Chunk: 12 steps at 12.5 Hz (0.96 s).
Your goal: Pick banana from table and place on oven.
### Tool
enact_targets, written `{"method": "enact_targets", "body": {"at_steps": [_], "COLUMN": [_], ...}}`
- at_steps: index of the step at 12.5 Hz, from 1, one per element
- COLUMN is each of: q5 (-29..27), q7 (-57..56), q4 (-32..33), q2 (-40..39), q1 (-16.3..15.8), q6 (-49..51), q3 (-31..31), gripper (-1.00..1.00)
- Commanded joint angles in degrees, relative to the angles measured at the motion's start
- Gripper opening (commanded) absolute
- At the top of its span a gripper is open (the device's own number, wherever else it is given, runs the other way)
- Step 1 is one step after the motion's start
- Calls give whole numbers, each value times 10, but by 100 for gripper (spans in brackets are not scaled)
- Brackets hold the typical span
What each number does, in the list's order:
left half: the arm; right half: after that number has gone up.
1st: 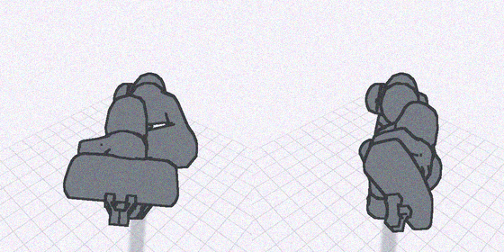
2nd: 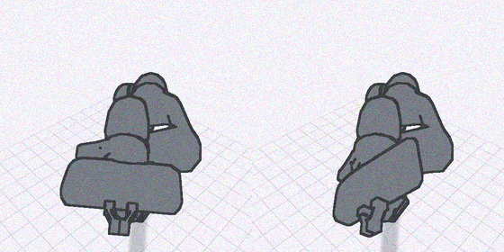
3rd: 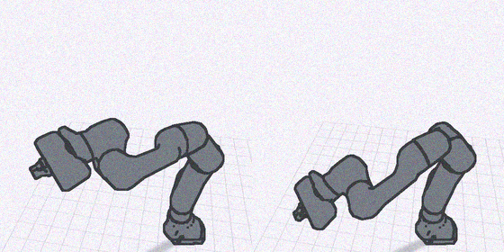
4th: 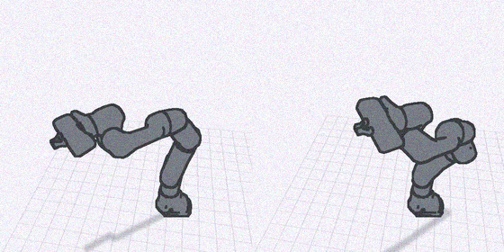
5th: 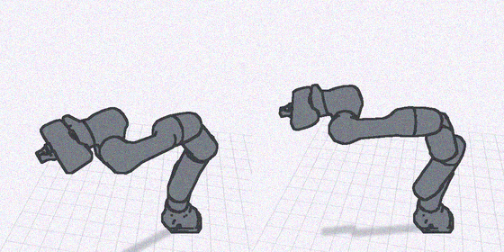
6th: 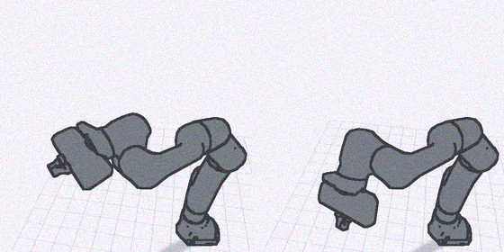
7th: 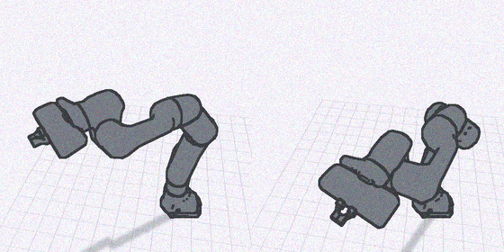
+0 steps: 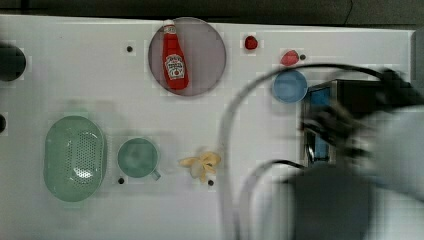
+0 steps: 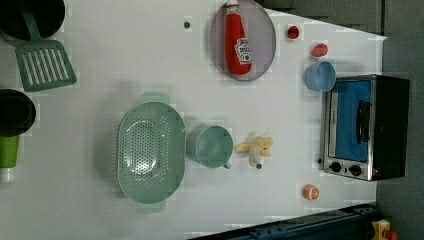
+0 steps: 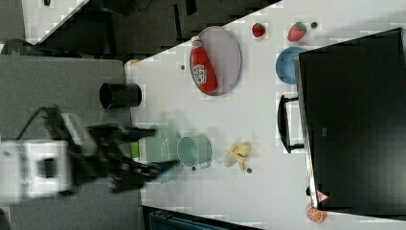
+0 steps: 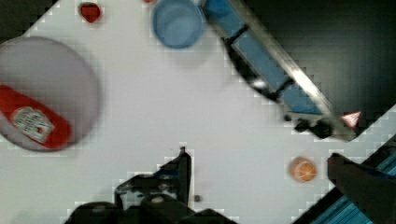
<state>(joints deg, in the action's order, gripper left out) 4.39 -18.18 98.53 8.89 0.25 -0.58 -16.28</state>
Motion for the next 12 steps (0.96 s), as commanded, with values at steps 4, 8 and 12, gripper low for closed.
{"method": "enact_targets", "body": {"at_steps": [4,8,12], "q5": [-9,-9,-9], "q7": [321,318,318], "q4": [10,10,10], "q2": [-26,-21,-23], "q1": [-46,-45,-45], "q6": [-22,-18,-18], "q3": [121,119,120], "gripper": [100,100,100]}}
